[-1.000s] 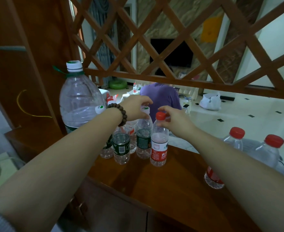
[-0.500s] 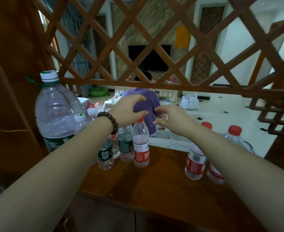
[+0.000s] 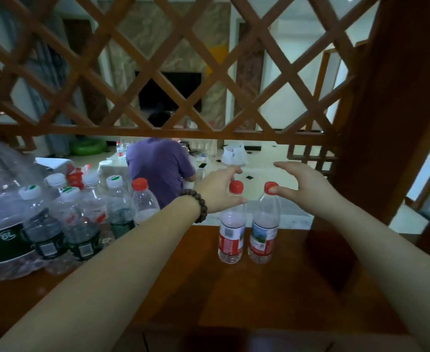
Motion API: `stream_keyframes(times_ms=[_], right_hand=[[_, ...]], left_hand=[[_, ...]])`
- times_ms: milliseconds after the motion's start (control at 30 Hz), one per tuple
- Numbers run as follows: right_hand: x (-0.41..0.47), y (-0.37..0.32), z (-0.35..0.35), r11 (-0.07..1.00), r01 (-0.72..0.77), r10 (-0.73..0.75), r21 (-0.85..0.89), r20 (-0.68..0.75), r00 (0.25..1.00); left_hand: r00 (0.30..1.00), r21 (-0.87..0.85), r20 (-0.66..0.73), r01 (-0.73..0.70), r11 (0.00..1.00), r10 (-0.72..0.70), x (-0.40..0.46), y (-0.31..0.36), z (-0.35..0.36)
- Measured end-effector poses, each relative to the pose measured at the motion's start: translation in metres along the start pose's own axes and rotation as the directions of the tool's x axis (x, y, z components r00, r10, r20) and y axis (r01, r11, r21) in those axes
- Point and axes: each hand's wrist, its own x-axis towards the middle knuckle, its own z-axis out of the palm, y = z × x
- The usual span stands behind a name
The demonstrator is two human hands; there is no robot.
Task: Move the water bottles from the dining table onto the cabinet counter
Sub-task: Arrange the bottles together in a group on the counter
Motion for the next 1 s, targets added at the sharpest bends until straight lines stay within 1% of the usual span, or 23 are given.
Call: stream_keyframes(times_ms=[133, 233, 333, 433, 533, 667, 800, 933, 1000], right_hand=[[-0.01, 0.02, 0.011, 0.997, -0.034, 0.026, 0.073, 0.101, 0.995], [-0.009, 0.024, 0.021, 0.992, -0.051, 0.035, 0.116, 0.132, 0.991], [-0.006, 0.026, 0.03, 0.983, -0.073, 0.05, 0.171, 0.135, 0.99], [-0.003, 0.027, 0.036, 0.966, -0.078, 0.055, 0.247, 0.097, 0.994], [0.002, 0.025, 0.041, 0.965, -0.056, 0.04, 0.255, 0.069, 0.997], [0.014, 0.007, 0.038, 0.962, 0.017, -0.042, 0.274, 0.085, 0.995], [0.026, -0.034, 0.034, 0.923, 0.125, -0.16, 0.365, 0.068, 0.985], [0.031, -0.086, 0.046, 0.865, 0.206, -0.273, 0.457, 0.084, 0.958], [0.031, -0.109, 0.057, 0.849, 0.243, -0.318, 0.47, 0.087, 0.944]], left_hand=[[0.999, -0.023, -0.046, -0.019, 1.0, 0.018, 0.004, -0.001, 0.014], [0.996, -0.072, -0.081, -0.042, 0.997, 0.036, 0.003, 0.001, 0.02], [0.995, -0.089, -0.094, -0.037, 0.995, 0.029, 0.0, 0.001, 0.019], [0.995, -0.129, -0.103, -0.029, 0.991, 0.015, -0.007, -0.001, 0.01], [0.994, -0.169, -0.105, -0.012, 0.985, -0.006, -0.017, -0.003, -0.01], [0.996, -0.205, -0.081, 0.021, 0.979, -0.038, -0.039, -0.005, -0.048], [0.989, -0.234, -0.121, 0.057, 0.97, -0.087, -0.074, -0.009, -0.092], [0.981, -0.133, -0.118, 0.136, 0.982, -0.152, -0.113, -0.026, -0.128], [0.974, -0.073, -0.105, 0.196, 0.978, -0.203, -0.131, -0.039, -0.139]])
